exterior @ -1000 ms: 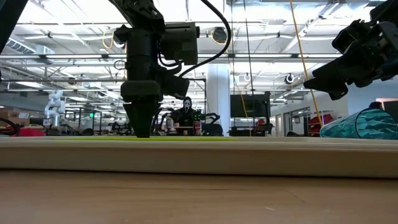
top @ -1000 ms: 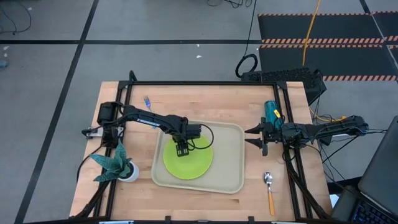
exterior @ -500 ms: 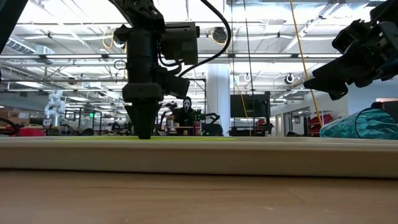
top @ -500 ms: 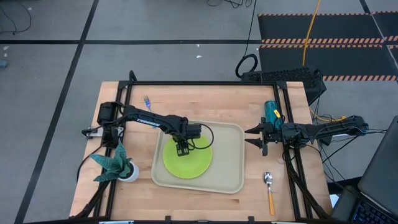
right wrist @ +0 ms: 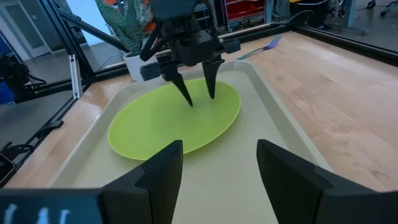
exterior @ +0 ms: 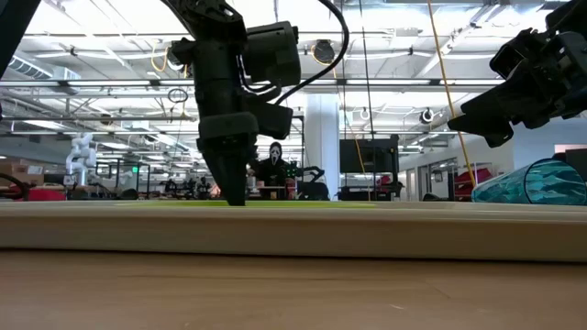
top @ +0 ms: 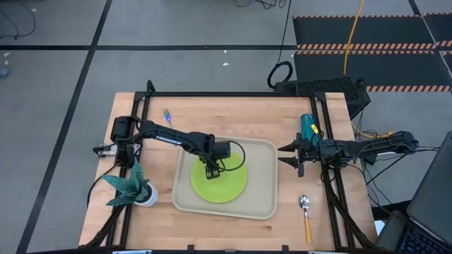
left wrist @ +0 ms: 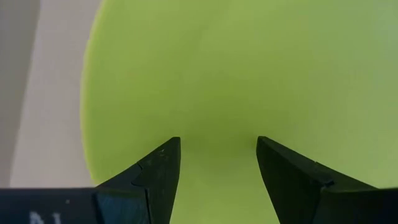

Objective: Pick and place plate/cup/fork/spoon on tray
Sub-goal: Put the green plate on the gray serving tray, then adjust the gray serving tray

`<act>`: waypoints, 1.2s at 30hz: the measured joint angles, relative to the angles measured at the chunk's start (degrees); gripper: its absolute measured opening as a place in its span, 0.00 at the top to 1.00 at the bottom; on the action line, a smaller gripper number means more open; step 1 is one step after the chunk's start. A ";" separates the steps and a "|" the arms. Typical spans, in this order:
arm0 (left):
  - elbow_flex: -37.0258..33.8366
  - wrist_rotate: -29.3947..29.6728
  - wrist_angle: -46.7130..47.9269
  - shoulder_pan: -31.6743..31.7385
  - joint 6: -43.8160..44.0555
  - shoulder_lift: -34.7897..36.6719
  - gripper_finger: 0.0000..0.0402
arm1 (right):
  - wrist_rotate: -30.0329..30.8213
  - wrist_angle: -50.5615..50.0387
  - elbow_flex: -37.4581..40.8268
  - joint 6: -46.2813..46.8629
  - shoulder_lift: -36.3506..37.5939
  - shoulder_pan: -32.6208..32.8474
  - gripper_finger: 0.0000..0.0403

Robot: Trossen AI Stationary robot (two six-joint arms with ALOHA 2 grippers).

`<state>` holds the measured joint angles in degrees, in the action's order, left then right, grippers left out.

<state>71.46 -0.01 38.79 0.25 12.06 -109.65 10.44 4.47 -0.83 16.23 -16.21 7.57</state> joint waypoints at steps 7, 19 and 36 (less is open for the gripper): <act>0.00 -0.02 0.38 -0.95 0.74 0.00 0.47 | 0.00 0.00 -0.01 0.01 0.00 0.00 0.51; 0.00 0.04 1.82 -0.92 0.32 0.00 0.47 | -0.01 0.00 -0.01 0.02 0.00 0.00 0.51; 4.77 0.08 2.47 -0.88 -1.11 0.00 0.47 | 0.00 0.00 0.01 0.28 0.00 0.00 0.51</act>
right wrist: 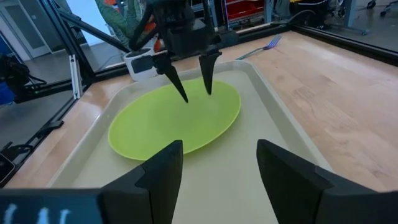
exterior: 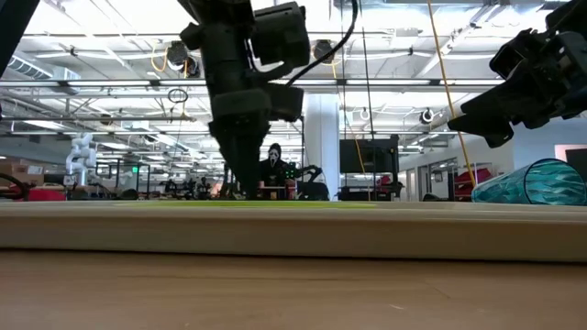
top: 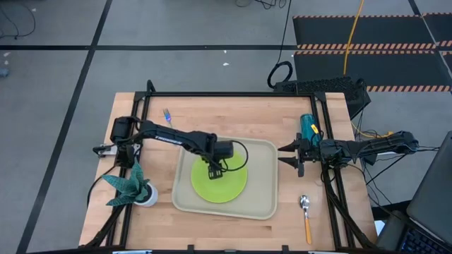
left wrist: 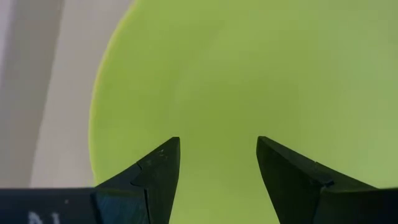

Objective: Pick and place plate/cup/fork/spoon on tray
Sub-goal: Adjust the gray serving tray

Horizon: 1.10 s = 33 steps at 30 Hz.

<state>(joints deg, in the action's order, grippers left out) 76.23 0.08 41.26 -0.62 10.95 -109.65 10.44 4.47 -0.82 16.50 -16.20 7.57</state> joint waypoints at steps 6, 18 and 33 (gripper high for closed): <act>3.25 2.91 2.57 0.07 -2.05 0.00 0.47 | 0.00 0.00 -0.01 2.33 0.00 0.00 0.51; 2.63 8.31 -15.67 1.23 -12.12 7.15 0.47 | -0.02 -23.76 -15.61 1.34 -6.09 -0.81 0.51; -30.80 3.51 -67.11 2.37 -7.40 27.01 0.47 | -11.47 -26.93 -24.92 30.23 -29.09 -0.74 0.51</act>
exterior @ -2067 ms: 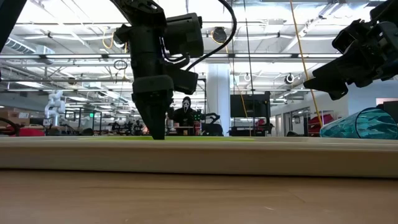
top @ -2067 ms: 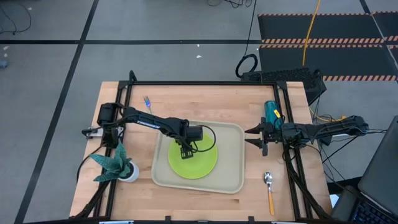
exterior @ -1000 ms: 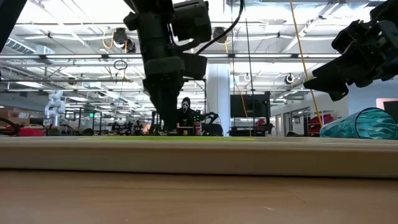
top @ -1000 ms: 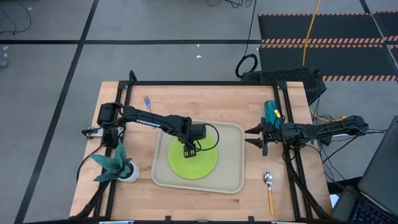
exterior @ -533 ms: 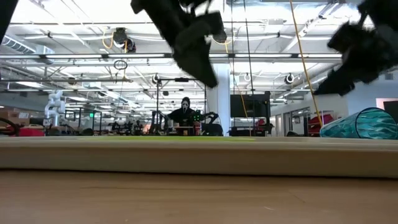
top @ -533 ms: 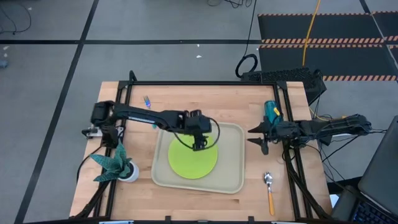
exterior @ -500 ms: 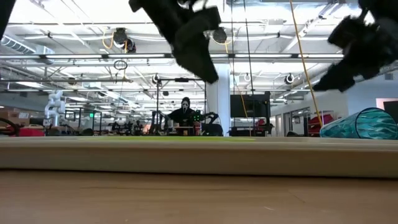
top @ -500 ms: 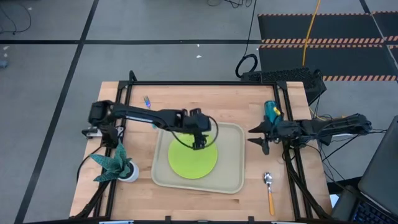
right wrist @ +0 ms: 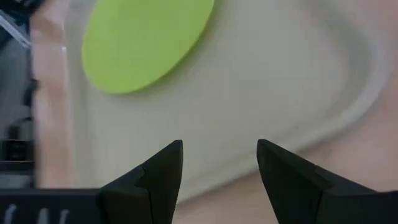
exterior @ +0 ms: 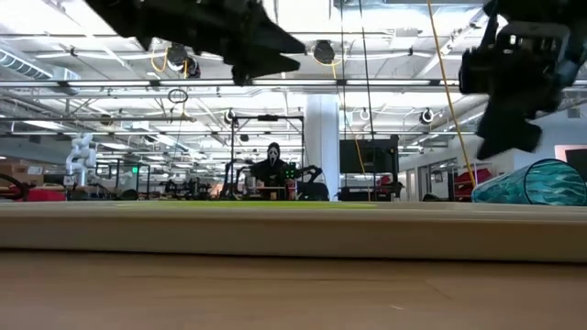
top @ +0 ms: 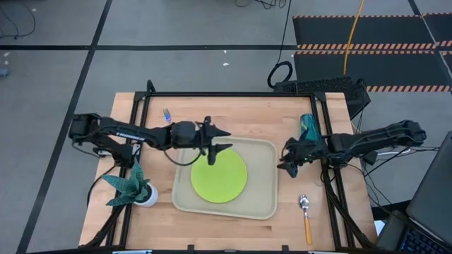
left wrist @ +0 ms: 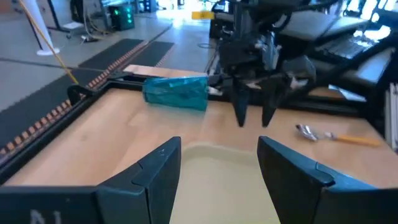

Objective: Pick and place plate/cup/fork/spoon on tray
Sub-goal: Adjust the gray serving tray

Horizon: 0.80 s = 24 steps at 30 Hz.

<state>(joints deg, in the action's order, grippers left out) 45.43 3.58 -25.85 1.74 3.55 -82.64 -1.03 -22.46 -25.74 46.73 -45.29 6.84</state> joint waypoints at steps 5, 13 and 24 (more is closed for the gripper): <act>-3.62 3.13 -1.41 -1.78 -4.57 0.99 0.47 | -3.61 -4.03 0.03 12.53 -3.30 1.06 0.51; -5.88 4.90 0.53 -4.52 -9.70 0.95 0.47 | 2.67 -1.38 -0.04 26.17 -6.40 2.31 0.51; -12.51 8.30 -13.70 -6.32 -12.88 0.97 0.47 | 7.20 3.91 -0.04 36.56 -15.71 7.62 0.51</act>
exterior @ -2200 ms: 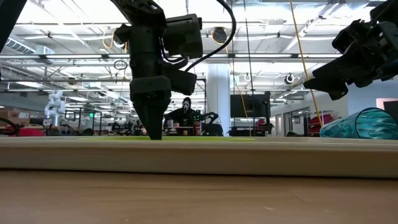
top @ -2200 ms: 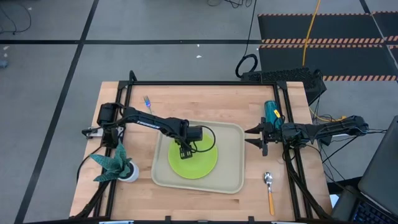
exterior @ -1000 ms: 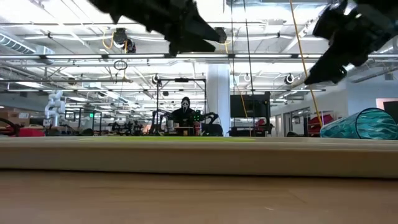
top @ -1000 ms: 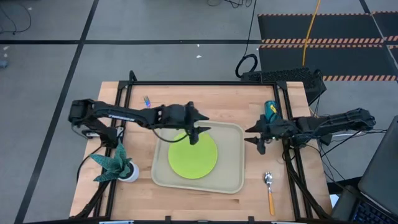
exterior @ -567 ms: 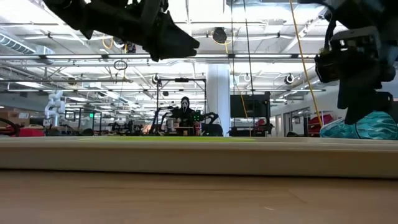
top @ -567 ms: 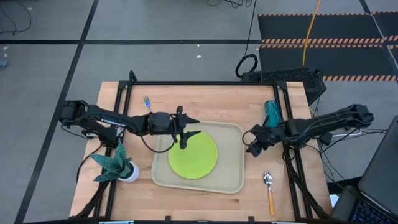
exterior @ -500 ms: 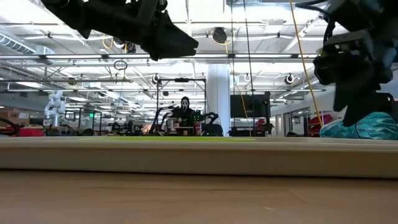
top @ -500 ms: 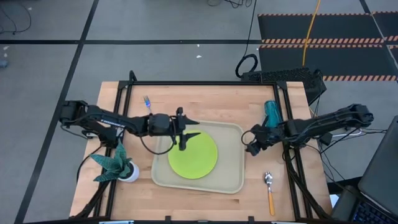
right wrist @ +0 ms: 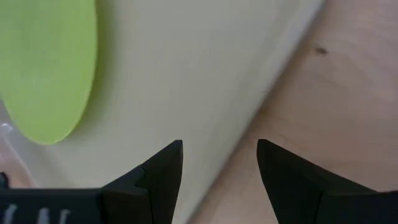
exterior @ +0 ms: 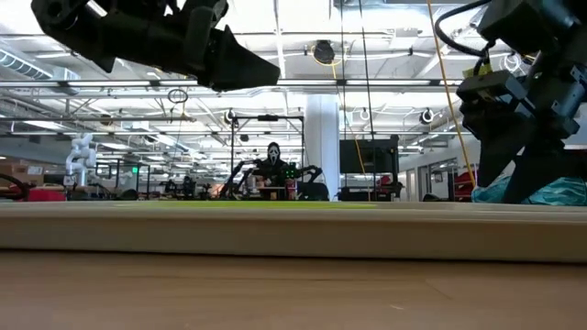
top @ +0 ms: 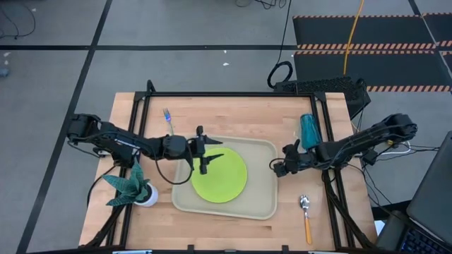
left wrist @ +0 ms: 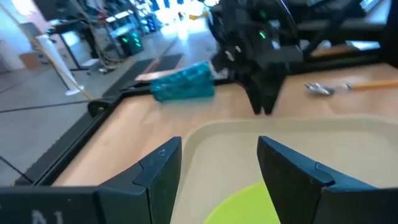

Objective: Pick and place plate/cup/fork/spoon on tray
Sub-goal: Adjust the gray serving tray

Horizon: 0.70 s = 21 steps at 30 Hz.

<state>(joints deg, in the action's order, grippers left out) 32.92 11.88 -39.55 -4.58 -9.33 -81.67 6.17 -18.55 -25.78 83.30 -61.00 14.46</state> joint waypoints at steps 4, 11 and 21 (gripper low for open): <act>-0.62 0.21 -1.23 -0.15 0.89 0.00 0.47 | -0.02 0.00 0.00 1.13 -2.41 0.33 0.51; -0.63 0.23 -1.03 -1.73 0.40 0.00 0.47 | 0.16 1.32 -0.14 -0.19 -6.96 0.29 0.51; -0.63 0.24 -0.89 -2.54 1.07 0.00 0.47 | 2.15 0.20 -0.20 -9.04 -7.47 -1.85 0.51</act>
<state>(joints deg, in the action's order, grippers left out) 32.29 12.12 -40.44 -7.11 -8.26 -81.67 8.31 -18.35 -25.98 74.25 -68.47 12.61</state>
